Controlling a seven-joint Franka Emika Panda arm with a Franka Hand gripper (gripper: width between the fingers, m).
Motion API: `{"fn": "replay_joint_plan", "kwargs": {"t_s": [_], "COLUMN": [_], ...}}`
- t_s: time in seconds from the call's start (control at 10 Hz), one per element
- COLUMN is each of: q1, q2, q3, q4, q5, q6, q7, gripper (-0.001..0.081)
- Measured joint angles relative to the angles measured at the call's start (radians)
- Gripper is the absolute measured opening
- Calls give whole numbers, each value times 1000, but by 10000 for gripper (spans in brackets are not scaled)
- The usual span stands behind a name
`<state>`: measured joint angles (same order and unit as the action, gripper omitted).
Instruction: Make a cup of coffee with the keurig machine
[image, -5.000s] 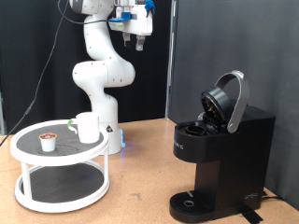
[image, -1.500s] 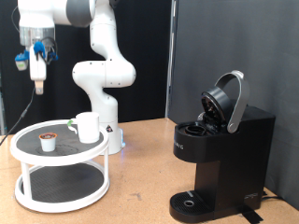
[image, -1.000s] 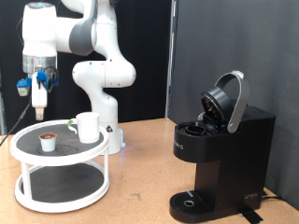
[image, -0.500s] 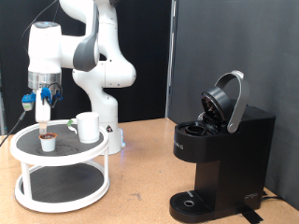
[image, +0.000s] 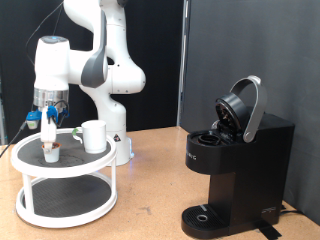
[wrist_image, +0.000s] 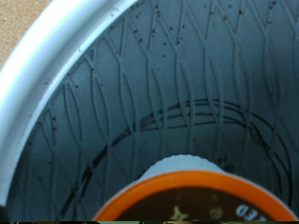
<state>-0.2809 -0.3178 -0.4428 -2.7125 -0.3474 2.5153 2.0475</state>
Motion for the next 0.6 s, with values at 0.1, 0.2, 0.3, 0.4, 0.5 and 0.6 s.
{"fn": "replay_joint_plan", "kwargs": {"t_s": [0.1,0.2,0.3,0.4,0.5,0.6], "q1": [0,0,0,0,0,0], "q2": [7,9,9,9,9,9], "q3": [0,0,0,0,0,0], "q4": [-2,-3,-5,-5,-5,-5], "q5": [0,0,0,1,2,4], "q6": [3,3,3,3,1,0], "q7": [0,0,0,0,0,-1], "gripper": [734,734,734,734,734,734]}}
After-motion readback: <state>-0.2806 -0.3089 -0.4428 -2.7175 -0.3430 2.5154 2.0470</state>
